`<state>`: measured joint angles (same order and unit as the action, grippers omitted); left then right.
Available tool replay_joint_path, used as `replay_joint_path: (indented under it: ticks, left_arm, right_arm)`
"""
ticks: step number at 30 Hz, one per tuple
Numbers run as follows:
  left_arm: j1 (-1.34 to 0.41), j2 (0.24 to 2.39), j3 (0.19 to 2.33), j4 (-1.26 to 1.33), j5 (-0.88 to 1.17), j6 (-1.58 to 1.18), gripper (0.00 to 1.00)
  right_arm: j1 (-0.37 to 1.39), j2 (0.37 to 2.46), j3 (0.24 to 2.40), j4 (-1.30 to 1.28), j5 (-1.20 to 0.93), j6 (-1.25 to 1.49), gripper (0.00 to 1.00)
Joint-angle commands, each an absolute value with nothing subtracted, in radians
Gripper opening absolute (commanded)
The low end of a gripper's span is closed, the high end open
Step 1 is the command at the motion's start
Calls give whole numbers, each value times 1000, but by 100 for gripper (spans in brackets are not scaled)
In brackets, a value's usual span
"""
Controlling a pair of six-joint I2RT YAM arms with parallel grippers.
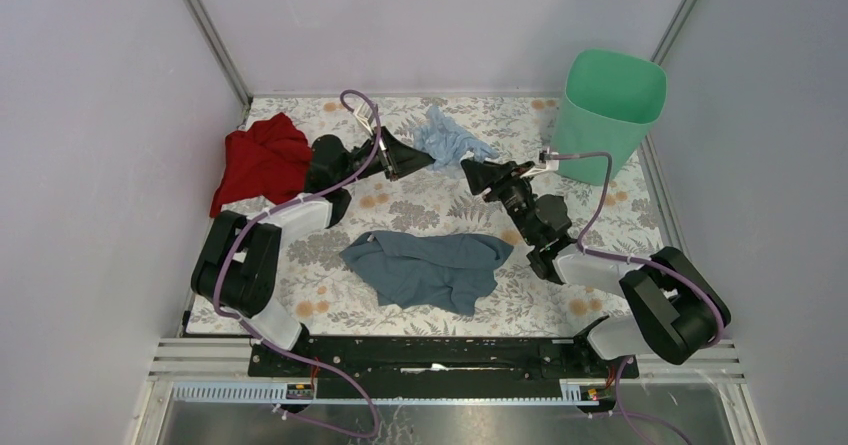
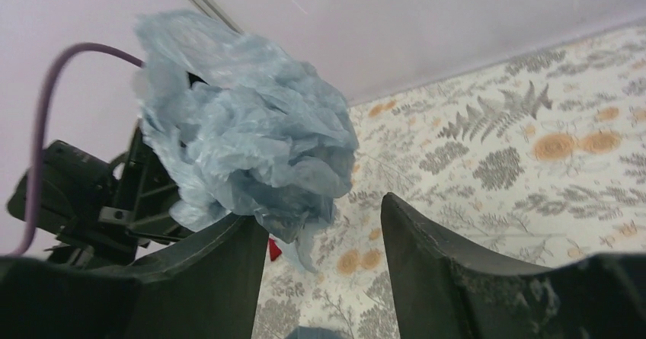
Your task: Put the trash bags into the trash bin
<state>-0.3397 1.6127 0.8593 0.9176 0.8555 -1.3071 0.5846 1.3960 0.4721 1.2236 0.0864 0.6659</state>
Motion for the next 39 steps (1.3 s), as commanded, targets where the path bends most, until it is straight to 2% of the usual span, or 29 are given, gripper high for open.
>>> replay_joint_path:
  ticks: [1, 2, 3, 4, 5, 6, 10, 12, 13, 18, 22, 25, 29, 35, 39]
  left_arm:
    - [-337, 1628, 853, 984, 848, -1305, 0]
    - [-337, 1629, 852, 983, 848, -1304, 0]
    - [-337, 1629, 853, 975, 847, -1296, 0]
    - [-337, 1629, 856, 950, 843, -1278, 0]
    - [-336, 1625, 861, 903, 834, -1241, 3]
    - [-335, 1616, 872, 819, 817, -1192, 11]
    - [-333, 1555, 941, 352, 609, -903, 65]
    - [-333, 1532, 964, 243, 509, -819, 79]
    - [-333, 1521, 967, 211, 460, -795, 82]
    - [-337, 1472, 973, 119, 322, -744, 89]
    - [-336, 1399, 950, 103, 251, -758, 92]
    - [-336, 1378, 1009, 71, 277, -731, 92]
    - [-340, 1461, 1136, -49, 365, -687, 96]
    - [-344, 1508, 1123, -93, 333, -657, 95]
    - [-345, 1563, 1131, -92, 330, -656, 89]
  right_arm:
    - [595, 1412, 493, 1389, 84, 607, 60]
    - [595, 1420, 498, 1395, 80, 596, 50]
    - [596, 1424, 503, 1393, 83, 586, 27]
    - [595, 1427, 508, 1381, 97, 579, 10]
    - [596, 1430, 511, 1363, 114, 570, 1]
    - [596, 1434, 512, 1349, 126, 554, 0]
    - [595, 1451, 486, 1356, 107, 450, 0]
    - [595, 1453, 476, 1341, 84, 410, 0]
    - [595, 1453, 480, 1319, 69, 389, 0]
    - [593, 1498, 529, 1225, 2, 306, 0]
    - [586, 1545, 584, 1180, -160, 280, 0]
    - [586, 1557, 599, 1183, -262, 273, 0]
    - [586, 1559, 612, 1149, -353, 232, 0]
    - [578, 1574, 629, 1098, -478, 159, 0]
    - [556, 1604, 613, 1140, -478, 223, 0]
